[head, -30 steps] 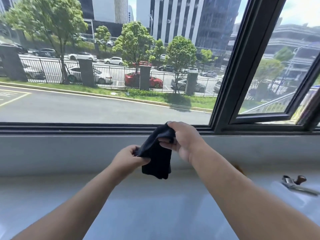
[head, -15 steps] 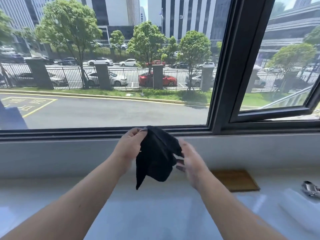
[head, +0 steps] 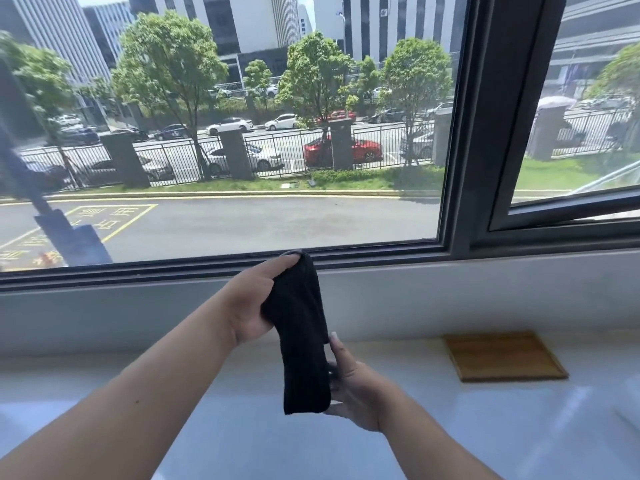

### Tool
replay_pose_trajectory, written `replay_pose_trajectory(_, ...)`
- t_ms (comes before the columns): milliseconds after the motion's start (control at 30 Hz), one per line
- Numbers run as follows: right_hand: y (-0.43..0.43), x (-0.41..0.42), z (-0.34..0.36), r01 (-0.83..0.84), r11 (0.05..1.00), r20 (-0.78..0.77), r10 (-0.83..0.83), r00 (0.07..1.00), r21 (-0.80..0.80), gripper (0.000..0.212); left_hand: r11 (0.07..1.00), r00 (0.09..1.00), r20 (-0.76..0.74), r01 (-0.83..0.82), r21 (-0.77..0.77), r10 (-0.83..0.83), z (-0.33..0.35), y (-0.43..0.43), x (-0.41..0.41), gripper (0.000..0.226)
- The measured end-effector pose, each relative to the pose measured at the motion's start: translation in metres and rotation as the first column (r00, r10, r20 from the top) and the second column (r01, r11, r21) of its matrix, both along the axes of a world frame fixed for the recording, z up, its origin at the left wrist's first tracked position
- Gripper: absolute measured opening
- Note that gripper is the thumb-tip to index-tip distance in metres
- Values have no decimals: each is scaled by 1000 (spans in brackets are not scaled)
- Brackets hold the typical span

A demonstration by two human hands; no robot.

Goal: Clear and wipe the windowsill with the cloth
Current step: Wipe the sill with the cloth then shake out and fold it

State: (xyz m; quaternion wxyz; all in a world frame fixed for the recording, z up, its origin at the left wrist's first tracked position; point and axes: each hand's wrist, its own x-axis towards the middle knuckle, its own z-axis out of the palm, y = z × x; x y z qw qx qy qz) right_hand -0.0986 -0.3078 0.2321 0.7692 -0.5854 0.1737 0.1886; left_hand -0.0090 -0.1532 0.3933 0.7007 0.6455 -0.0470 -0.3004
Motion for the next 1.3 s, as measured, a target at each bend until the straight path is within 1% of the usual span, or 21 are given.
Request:
replay_pose_trajectory(67,4,4,8,40,999,47,-39,998,-15,90,998,998,25,58,12,-58,9,12,1,40)
replay_pose_trajectory(133,5,9,16,69,997,117,-66,991,-25,78,995,994,53,90,42,-92,18,22,2,45)
replay_pose_trajectory(200,8,14,21,63,998,196,-64,979,13,64,996,995,64,72,53,-75,27,29,4,44)
replay_pose_trajectory(267,12,14,26,32,997,225,-47,973,70,65,998,997,57,39,43,-41,32,35,7,41)
replay_pose_trajectory(367,26,13,31,18,992,222,-45,974,123,80,1000,998,57,-17,24,15,34,44,13,36)
replay_pose_trajectory(467,38,13,31,8,973,177,-50,983,232,90,999,997,59,-48,25,47,31,54,18,42)
replay_pose_trajectory(533,45,10,36,-56,972,127,28,992,230,83,999,998,50,-32,21,31,28,57,21,51)
replay_pose_trajectory(600,53,9,36,-160,977,92,148,985,140,79,1000,999,52,-11,13,11,27,60,24,53)
replay_pose_trajectory(667,58,9,33,-194,972,105,181,978,134,73,1000,998,58,-11,10,10,26,63,26,53)
replay_pose_trajectory(733,57,10,34,-126,977,156,99,983,170,61,998,996,68,-53,16,52,27,65,30,52)
replay_pose_trajectory(800,49,11,38,-57,972,213,7,977,228,66,992,991,57,-126,32,124,28,71,36,49)
replay_pose_trajectory(933,28,14,60,-38,936,281,-67,957,351,56,961,969,10,-245,128,245,16,94,51,44)
replay_pose_trajectory(1033,16,16,78,-24,910,327,-123,937,413,48,936,953,-33,-289,200,301,-6,105,58,41)
replay_pose_trajectory(1067,14,18,85,-13,931,343,-121,932,364,44,931,949,-51,-293,216,311,-13,107,58,41)
replay_pose_trajectory(1100,13,19,91,9,972,365,-98,926,237,35,929,947,-67,-291,231,313,-20,108,58,42)
replay_pose_trajectory(1133,14,19,97,51,998,383,-63,922,41,23,926,947,-76,-287,244,313,-25,108,58,42)
replay_pose_trajectory(1167,14,19,99,97,982,398,-24,917,-164,13,924,946,-79,-284,257,313,-29,107,58,43)
replay_pose_trajectory(1200,12,19,99,139,932,413,13,911,-336,10,921,946,-75,-287,263,316,-31,107,58,43)
replay_pose_trajectory(1233,10,19,97,175,872,425,41,904,-457,14,920,946,-68,-290,262,317,-31,106,58,44)
replay_pose_trajectory(1267,9,18,95,198,829,429,55,902,-523,18,922,947,-60,-291,254,316,-29,105,58,44)
replay_pose_trajectory(1300,7,15,93,207,819,432,55,900,-536,19,927,950,-52,-288,241,309,-26,103,59,44)
